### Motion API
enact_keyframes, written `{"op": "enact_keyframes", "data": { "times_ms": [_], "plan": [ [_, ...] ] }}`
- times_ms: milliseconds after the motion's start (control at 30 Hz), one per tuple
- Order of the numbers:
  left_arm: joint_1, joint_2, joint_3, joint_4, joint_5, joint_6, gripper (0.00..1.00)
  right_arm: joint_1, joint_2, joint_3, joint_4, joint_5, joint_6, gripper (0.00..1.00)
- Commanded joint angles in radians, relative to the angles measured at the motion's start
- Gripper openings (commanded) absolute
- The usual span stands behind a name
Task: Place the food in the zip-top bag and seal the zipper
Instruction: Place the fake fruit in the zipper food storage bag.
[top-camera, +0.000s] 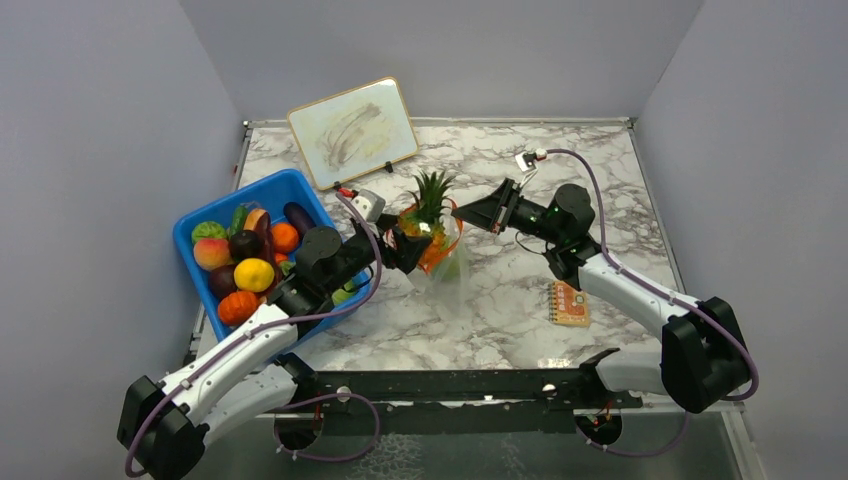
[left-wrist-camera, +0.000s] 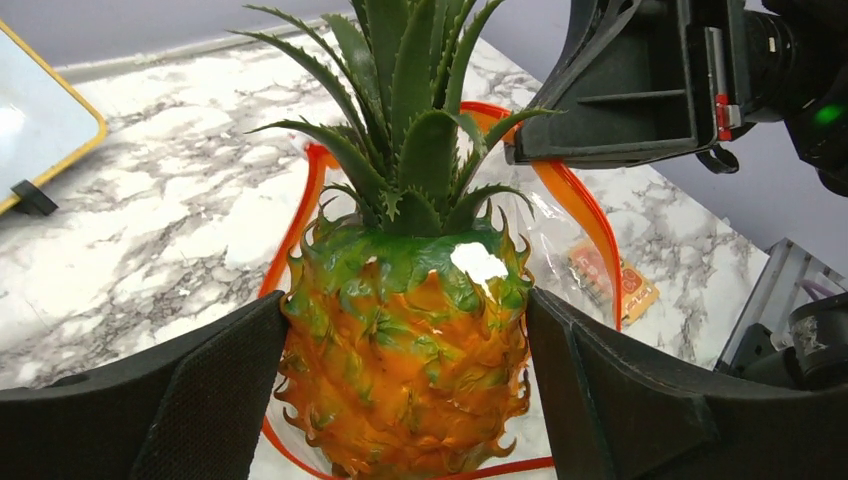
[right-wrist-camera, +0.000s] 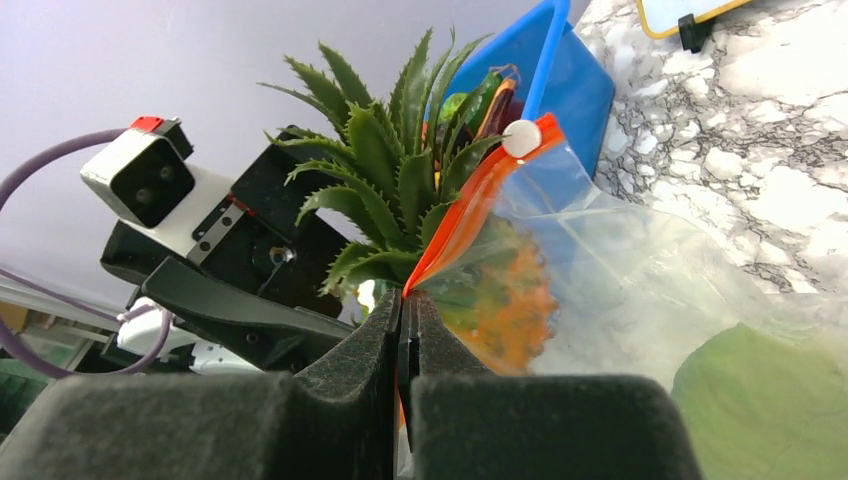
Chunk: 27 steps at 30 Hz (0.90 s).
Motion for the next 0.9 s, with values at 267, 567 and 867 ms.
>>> {"op": "enact_keyframes", "data": {
  "times_ms": [267,567,867],
  "plan": [
    [-0.004,0.025,0.1,-0.021,0.033,-0.005,0.99,0.006,-0.001,-0.011,0.055,-0.029,-0.004,0.01],
    [-0.004,0.045,0.258,-0.396,-0.185,0.038,0.78,0.006,-0.016,0.004,0.021,-0.02,-0.025,0.01],
    [-0.004,0.102,0.298,-0.52,-0.163,0.032,0.64,0.006,-0.002,0.004,0.031,-0.026,-0.019,0.01]
  ]
}}
